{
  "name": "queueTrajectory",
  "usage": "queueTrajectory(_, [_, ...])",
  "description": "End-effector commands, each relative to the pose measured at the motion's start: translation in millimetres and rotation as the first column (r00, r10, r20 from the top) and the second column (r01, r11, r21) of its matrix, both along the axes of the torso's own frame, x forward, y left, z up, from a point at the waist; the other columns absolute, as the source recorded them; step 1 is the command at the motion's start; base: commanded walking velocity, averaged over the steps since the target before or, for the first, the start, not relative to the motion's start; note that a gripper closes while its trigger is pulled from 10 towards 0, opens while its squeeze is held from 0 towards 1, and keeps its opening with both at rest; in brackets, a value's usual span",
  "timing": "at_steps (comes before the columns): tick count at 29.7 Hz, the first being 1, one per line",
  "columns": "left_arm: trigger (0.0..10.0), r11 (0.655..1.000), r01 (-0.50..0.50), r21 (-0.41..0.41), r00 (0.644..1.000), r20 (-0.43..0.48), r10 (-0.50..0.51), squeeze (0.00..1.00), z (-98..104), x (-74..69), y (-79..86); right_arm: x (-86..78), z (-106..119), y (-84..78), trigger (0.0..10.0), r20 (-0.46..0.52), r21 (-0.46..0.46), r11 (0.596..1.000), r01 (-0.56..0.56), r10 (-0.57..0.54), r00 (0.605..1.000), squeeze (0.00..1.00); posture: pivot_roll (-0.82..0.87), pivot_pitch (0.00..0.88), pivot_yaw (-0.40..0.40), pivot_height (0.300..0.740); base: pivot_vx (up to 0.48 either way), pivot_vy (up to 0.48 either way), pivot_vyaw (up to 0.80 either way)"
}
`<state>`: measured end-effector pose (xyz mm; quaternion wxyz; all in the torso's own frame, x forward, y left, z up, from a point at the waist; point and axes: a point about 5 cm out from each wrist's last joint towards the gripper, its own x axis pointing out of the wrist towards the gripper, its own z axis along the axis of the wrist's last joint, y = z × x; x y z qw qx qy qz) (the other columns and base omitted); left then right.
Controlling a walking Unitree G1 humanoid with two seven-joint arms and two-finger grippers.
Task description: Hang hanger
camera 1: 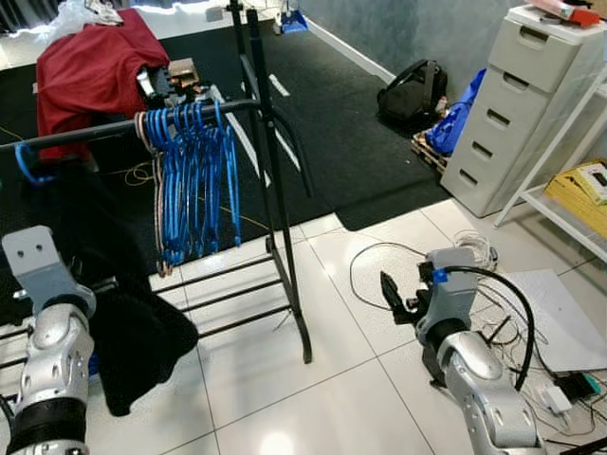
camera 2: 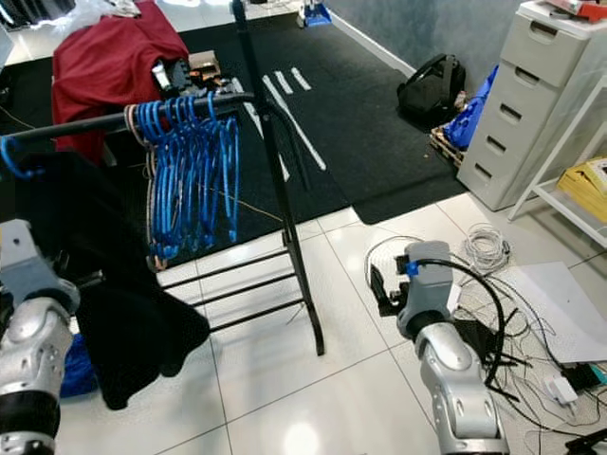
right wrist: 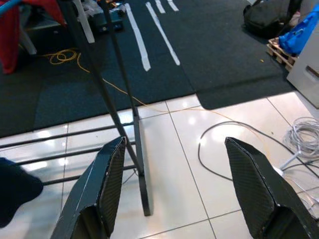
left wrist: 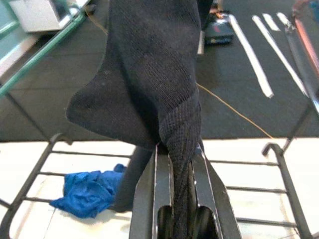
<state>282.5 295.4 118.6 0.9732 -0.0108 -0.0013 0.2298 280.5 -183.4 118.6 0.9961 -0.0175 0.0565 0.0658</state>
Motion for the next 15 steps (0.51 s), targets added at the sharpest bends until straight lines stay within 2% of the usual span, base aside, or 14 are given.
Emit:
queueTrajectory(1, [3.6,0.998,0.037,0.042,0.999,0.032,-0.038,0.0,9,-0.6,-6.6,-1.6,-4,0.2,10.0,-0.017,0.012,1.0,-0.001,0.001,1.0,0.0,-0.13,0.145,0.085,0.74,0.0,0.0,0.0])
queueTrajectory(2, [3.8,0.997,0.057,0.059,0.997,0.044,-0.059,0.0,8,-9.1,-15.0,-1.2,-3,-0.1,10.0,-0.017,0.012,1.0,-0.001,0.001,1.0,0.0,-0.13,0.145,0.082,0.74,0.0,0.0,0.0])
queueTrajectory(3, [3.8,0.997,0.057,0.059,0.997,0.044,-0.059,0.0,8,-9.1,-15.0,-1.2,-3,-0.1,10.0,-0.017,0.012,1.0,-0.001,0.001,1.0,0.0,-0.13,0.145,0.082,0.74,0.0,0.0,0.0])
queueTrajectory(4, [5.8,0.996,0.059,0.064,0.997,0.051,-0.063,0.0,8,-15.6,-20.5,-0.9,-3,-0.4,10.0,-0.017,0.011,1.0,-0.001,0.001,1.0,0.0,-0.13,0.144,0.079,0.74,0.0,0.0,0.0])
queueTrajectory(5, [5.8,0.996,0.059,0.064,0.997,0.051,-0.063,0.0,8,-15.6,-20.5,-0.9,-3,-0.4,10.0,-0.017,0.011,1.0,-0.001,0.001,1.0,0.0,-0.13,0.144,0.079,0.74,0.0,0.0,0.0])
queueTrajectory(6, [7.1,0.997,0.054,0.062,0.997,0.054,-0.057,0.0,7,-19.0,-22.7,-0.6,-3,-0.6,10.0,-0.017,0.011,1.0,-0.002,0.002,1.0,0.0,-0.13,0.143,0.077,0.74,0.0,0.0,0.0])
queueTrajectory(7, [7.1,0.997,0.054,0.062,0.997,0.054,-0.057,0.0,7,-19.0,-22.7,-0.6,-3,-0.6,10.0,-0.017,0.011,1.0,-0.002,0.002,1.0,0.0,-0.13,0.143,0.077,0.74,0.0,0.0,0.0])
queueTrajectory(8, [10.0,0.997,0.05,0.055,0.997,0.047,-0.053,0.0,6,-21.6,-25.1,-0.3,-3,-0.6,10.0,-0.017,0.009,1.0,-0.003,0.003,1.0,0.0,-0.13,0.142,0.076,0.74,0.0,0.0,0.0])
queueTrajectory(13, [10.0,0.998,0.043,0.055,0.999,0.024,-0.044,0.0,3,-23.0,-27.2,-0.1,-4,-0.9,10.0,-0.018,0.008,1.0,-0.004,0.004,1.0,0.0,-0.12,0.14,0.073,0.74,0.0,0.0,0.0])
queueTrajectory(15, [10.0,0.999,-0.011,0.052,1.0,-0.011,0.011,0.0,1,-25.3,-22.0,1.0,-4,-1.0,10.0,-0.022,0.004,1.0,-0.012,0.012,1.0,0.0,-0.12,0.136,0.067,0.74,-0.349,0.0,0.0])
